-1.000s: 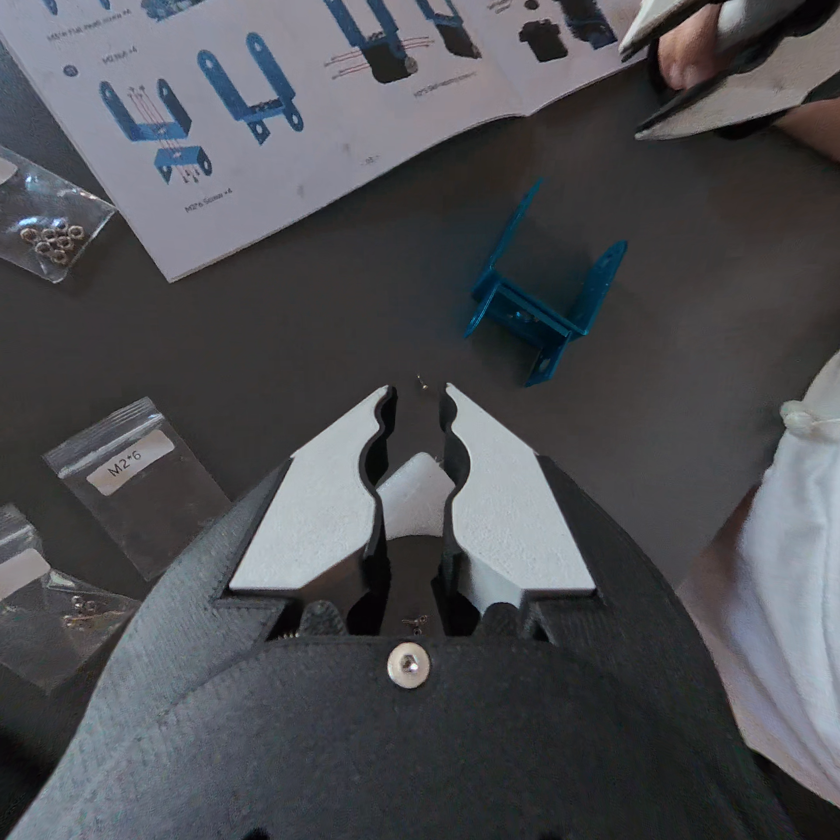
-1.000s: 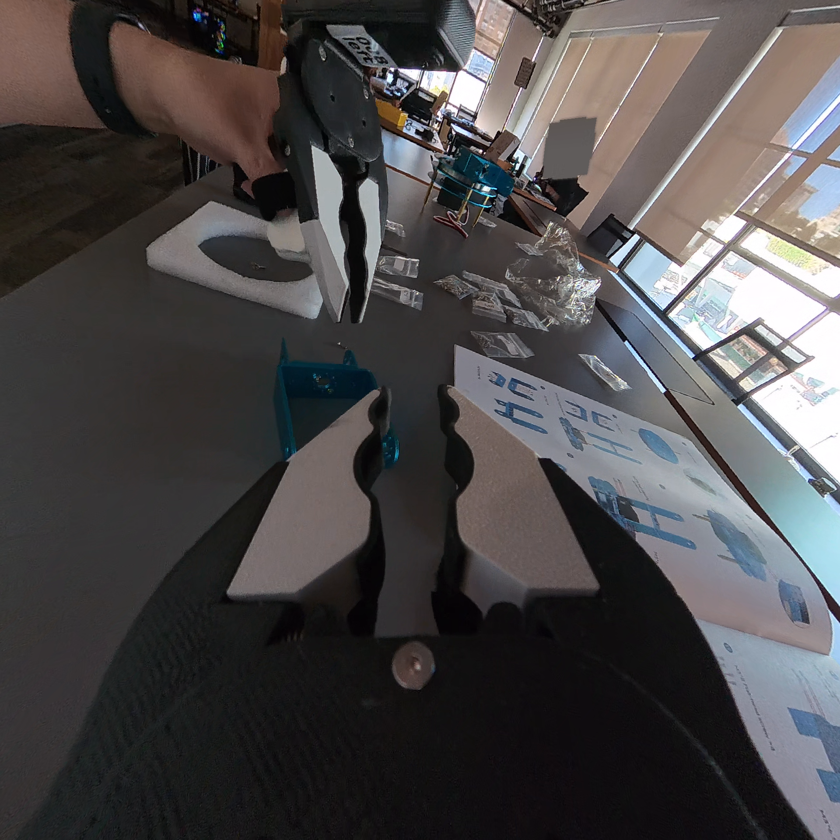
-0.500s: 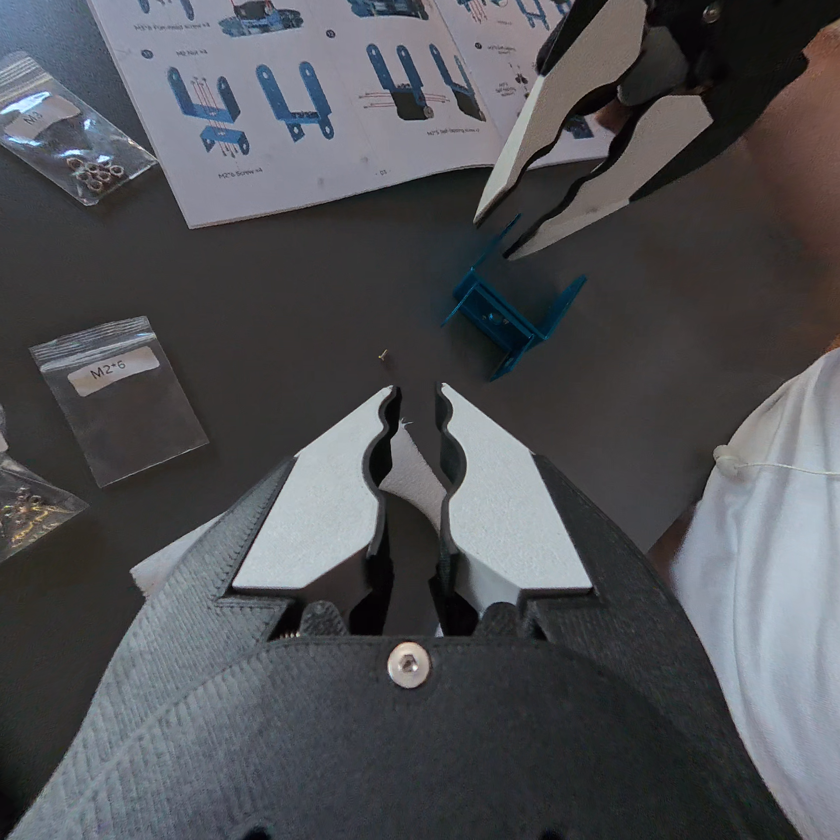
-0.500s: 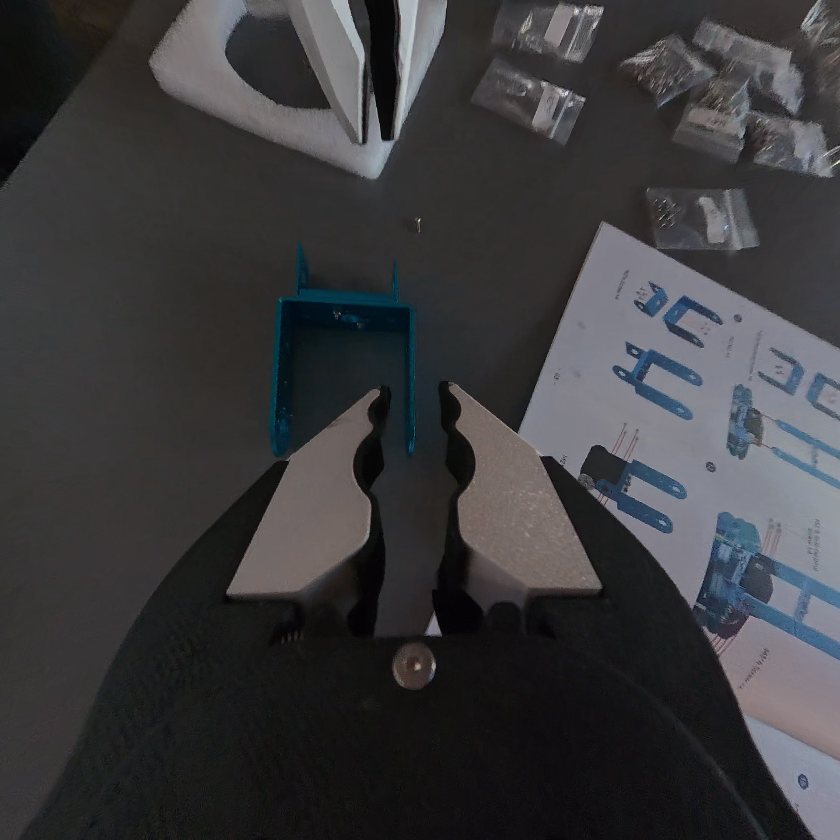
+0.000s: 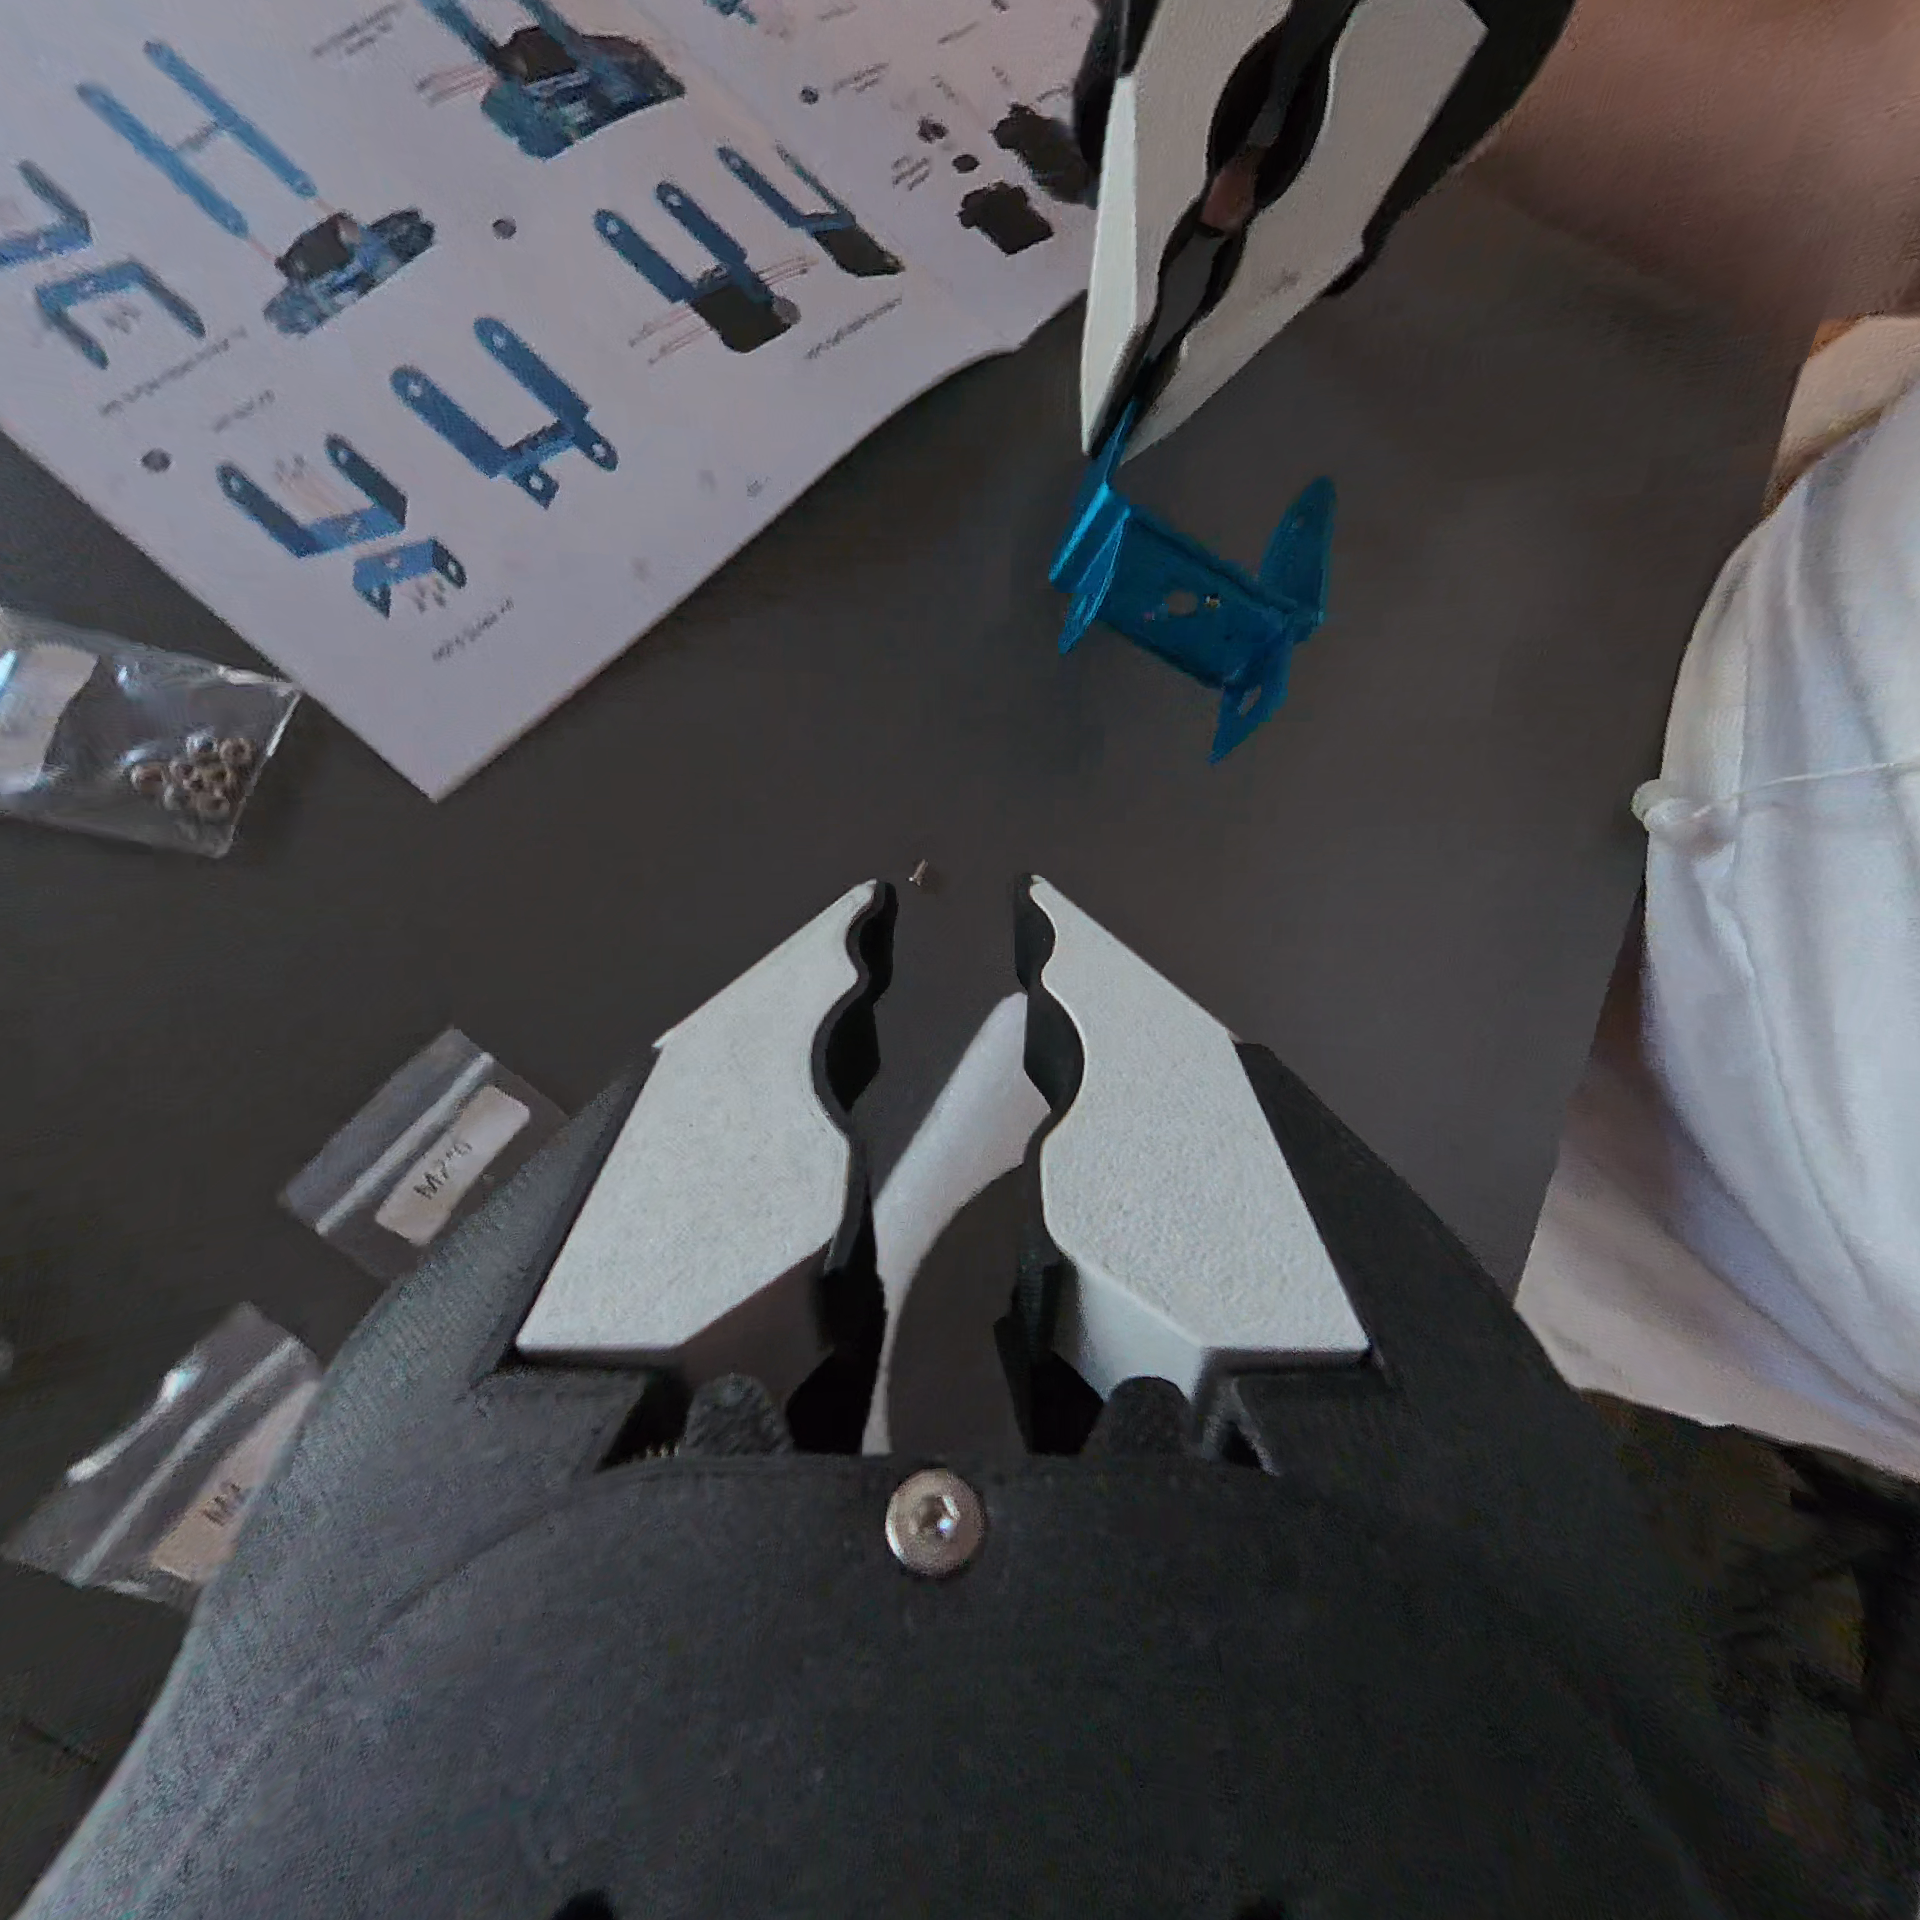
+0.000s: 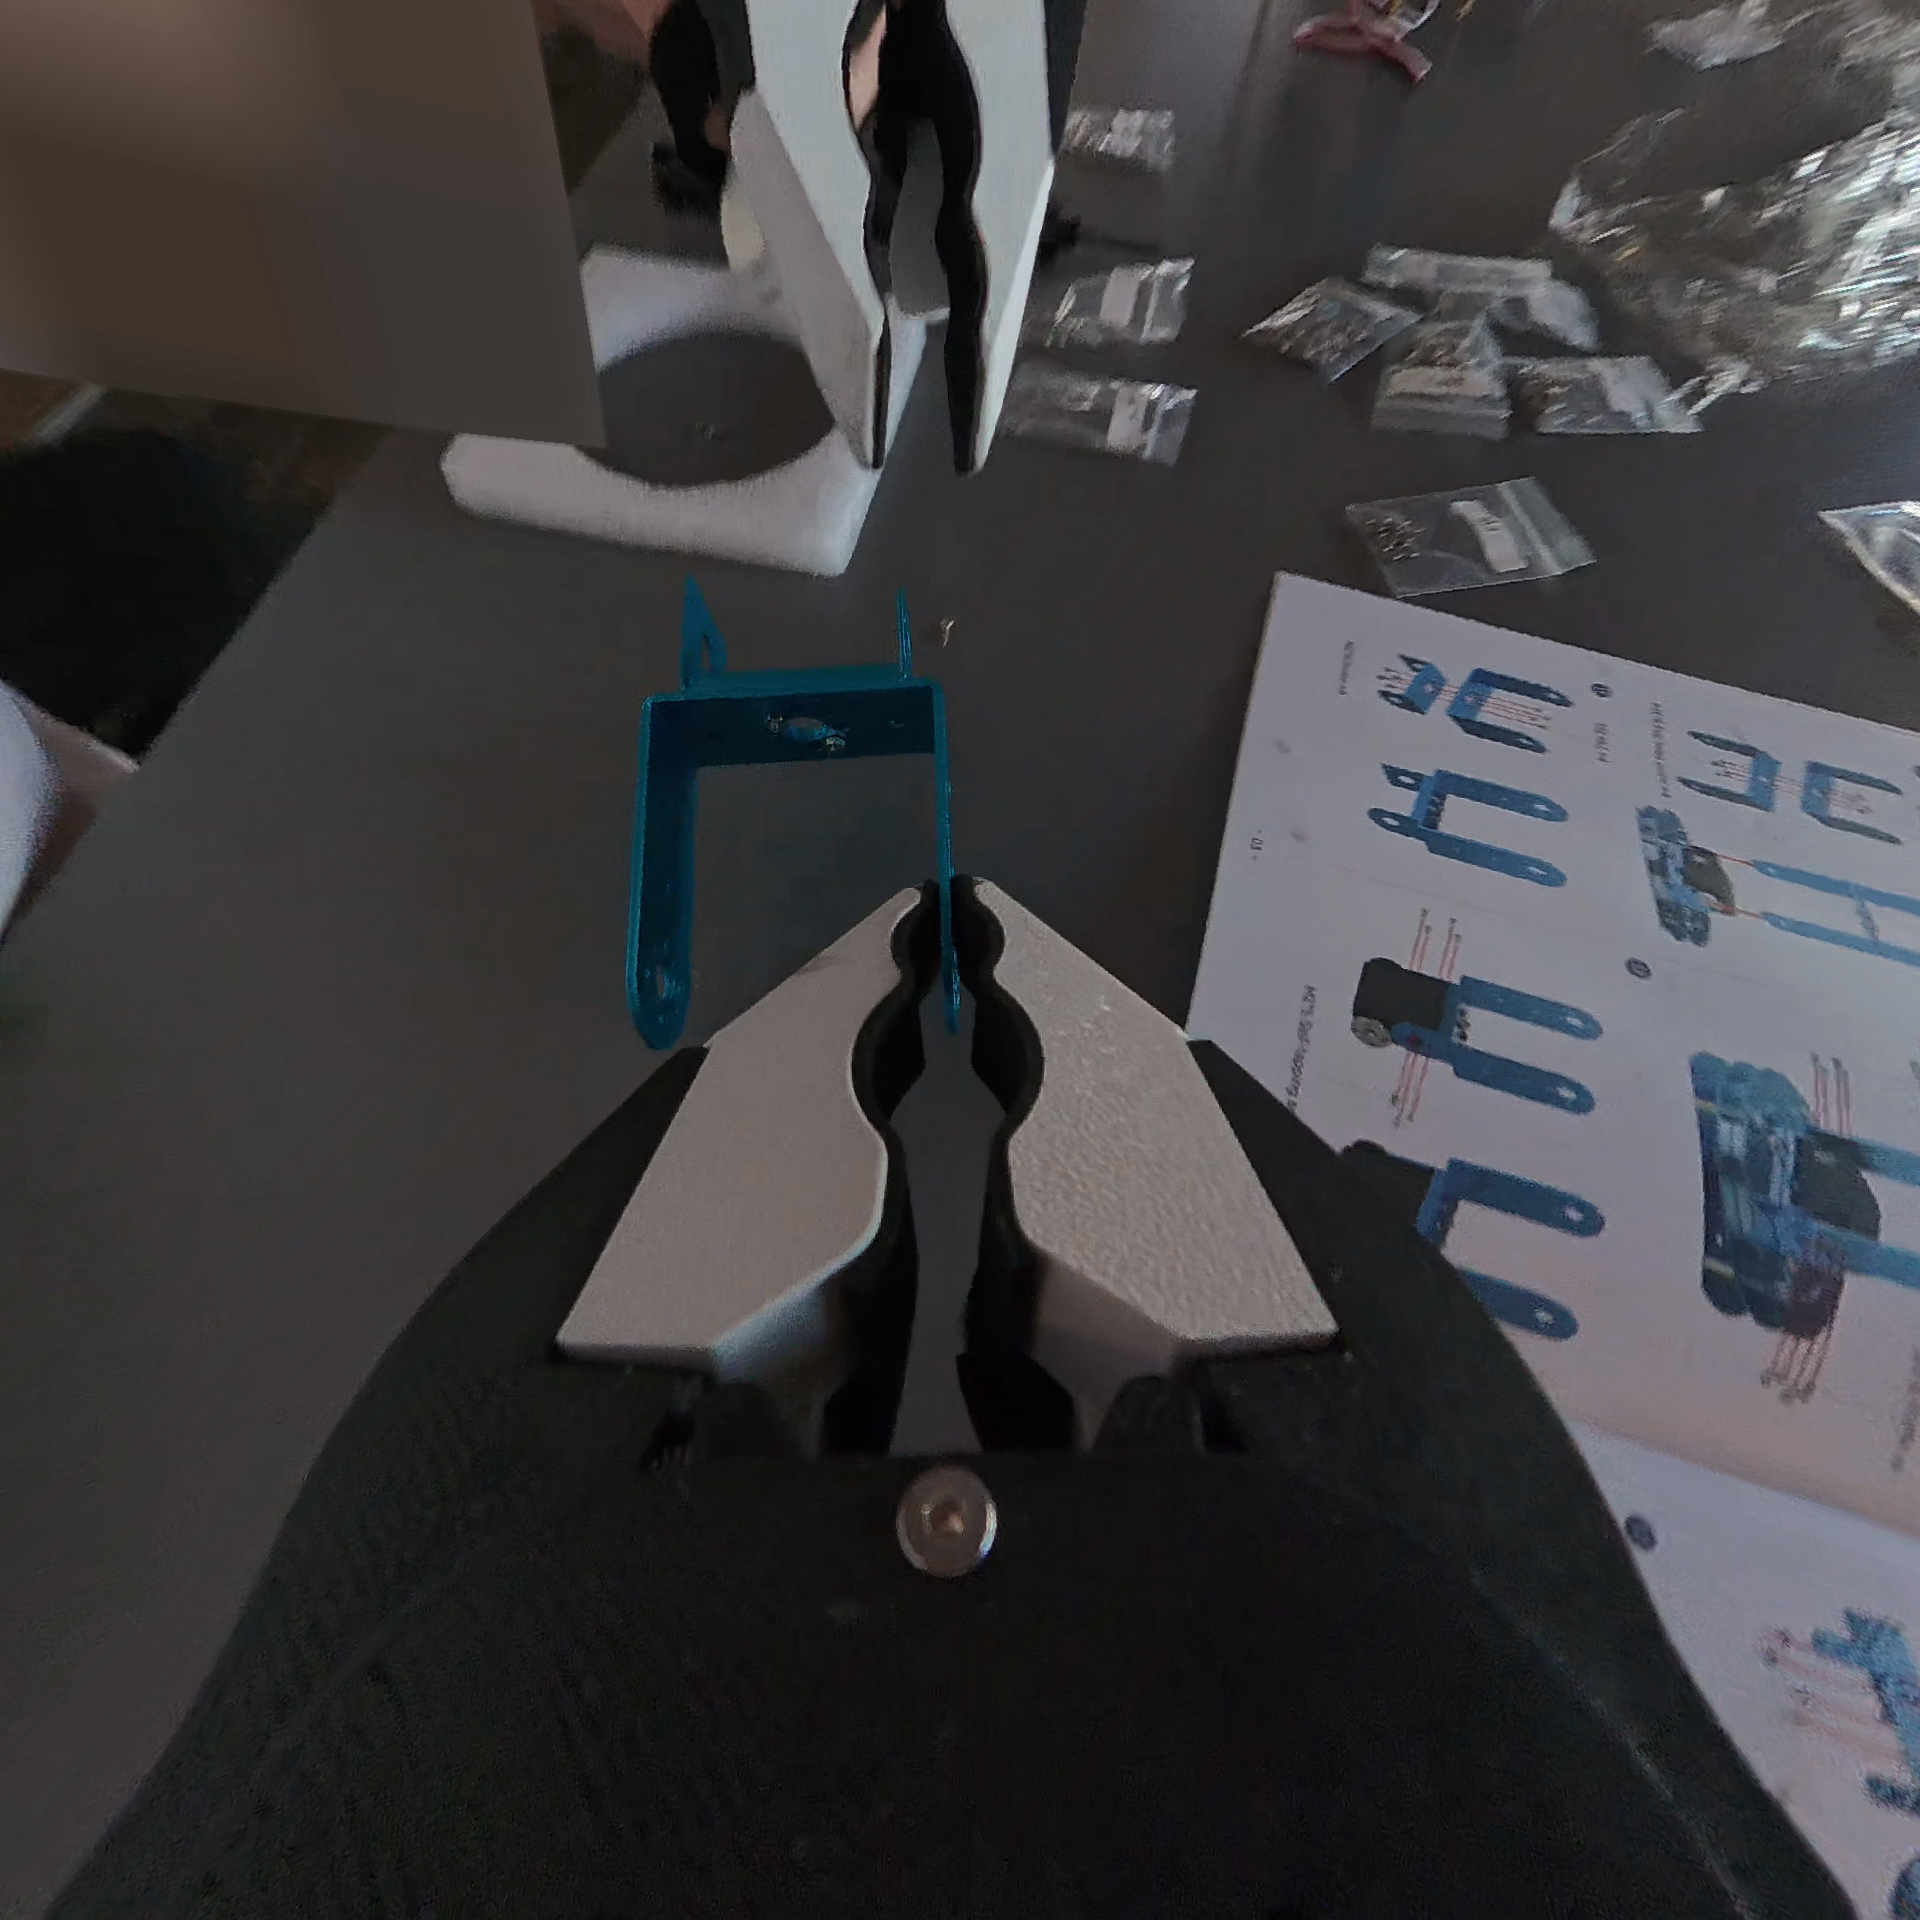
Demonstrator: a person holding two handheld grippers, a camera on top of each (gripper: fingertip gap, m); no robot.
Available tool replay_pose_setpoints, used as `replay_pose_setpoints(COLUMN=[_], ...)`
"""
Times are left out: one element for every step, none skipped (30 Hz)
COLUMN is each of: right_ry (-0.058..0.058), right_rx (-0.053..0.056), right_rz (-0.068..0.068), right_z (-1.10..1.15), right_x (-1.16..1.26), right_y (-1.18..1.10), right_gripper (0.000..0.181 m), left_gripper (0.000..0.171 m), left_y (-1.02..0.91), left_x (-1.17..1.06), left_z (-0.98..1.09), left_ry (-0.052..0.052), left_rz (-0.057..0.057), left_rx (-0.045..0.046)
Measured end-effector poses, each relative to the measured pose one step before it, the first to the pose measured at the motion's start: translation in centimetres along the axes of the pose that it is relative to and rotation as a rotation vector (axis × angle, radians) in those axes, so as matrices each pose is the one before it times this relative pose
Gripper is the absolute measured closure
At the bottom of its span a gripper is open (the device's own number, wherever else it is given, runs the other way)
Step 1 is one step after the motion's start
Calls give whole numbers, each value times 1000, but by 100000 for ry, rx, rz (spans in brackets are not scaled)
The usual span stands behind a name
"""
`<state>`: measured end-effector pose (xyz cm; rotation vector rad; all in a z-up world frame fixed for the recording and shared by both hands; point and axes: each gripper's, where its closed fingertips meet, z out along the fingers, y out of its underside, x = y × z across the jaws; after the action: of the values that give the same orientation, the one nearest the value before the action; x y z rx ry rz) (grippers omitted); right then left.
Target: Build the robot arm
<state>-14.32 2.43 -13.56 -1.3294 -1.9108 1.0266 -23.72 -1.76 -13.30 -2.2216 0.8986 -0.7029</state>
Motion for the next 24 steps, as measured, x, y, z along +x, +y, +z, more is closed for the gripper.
replay_pose_setpoints(right_ry=[1570,1304,1319,1870,2299,1733,1229,949,692,266,391,725,484,37,-270,-288,-291,-235,28,3,-14,2,73,-18], right_rx=[3643,2844,1797,1416,1682,1671,1552,1733,1313,407,-121,70,201,410,568,530,359,-3,-57,81,115,7,-56,100], right_rz=[2599,2668,2352,1609,1054,961,854,170,-346,-583,-849,-941,-444,160,537,392,136,81,-79,-182,-27,144,331,312], right_z=[-477,-462,-415,-377,-358,-317,-265,-233,-203,-159,-120,-110,-76,-40,-18,-8,4,4,-10,-27,-19,-23,-35,-26], right_x=[60,48,66,131,174,115,47,7,3,13,73,155,150,117,67,76,57,63,90,59,56,66,71,38], right_y=[-226,-103,26,68,0,-28,-80,-185,-201,-143,-90,-84,-67,-70,-54,-44,-30,0,0,-20,-5,30,52,41], right_gripper=[180,180,180,180,180,180,180,181,181,180,180,181,181,181,180,180,180,180,180,180,180,180,180,180], left_gripper=[150,150,150,150,151,151,152,153,153,155,156,156,156,157,157,158,158,159,160,161,162,163,163,163], left_y=[36,136,115,4,-138,-128,122,339,332,205,112,40,-28,-29,22,102,165,151,91,41,-56,-55,-14,-32], left_x=[-55,-133,-104,-62,100,175,175,-143,-191,-71,-239,-227,-34,-33,90,144,18,0,-8,-170,-18,160,-9,1], left_z=[113,138,150,193,243,333,384,364,313,246,168,120,79,49,47,69,65,62,48,50,57,71,74,30], left_ry=[2126,1316,1267,1483,2194,2058,1076,-1970,-2870,-1950,-2505,-2107,-631,-281,777,1414,566,336,227,-779,-74,881,-479,-476], left_rz=[5005,4839,3620,1828,-53,-731,554,2086,2689,1728,231,-106,283,341,308,159,371,860,923,685,415,167,299,833], left_rx=[-1696,-2192,-2141,-1631,-879,-609,-1557,-2456,-1950,-979,-495,-96,629,634,271,-338,-790,-633,-367,-178,380,379,-73,127])
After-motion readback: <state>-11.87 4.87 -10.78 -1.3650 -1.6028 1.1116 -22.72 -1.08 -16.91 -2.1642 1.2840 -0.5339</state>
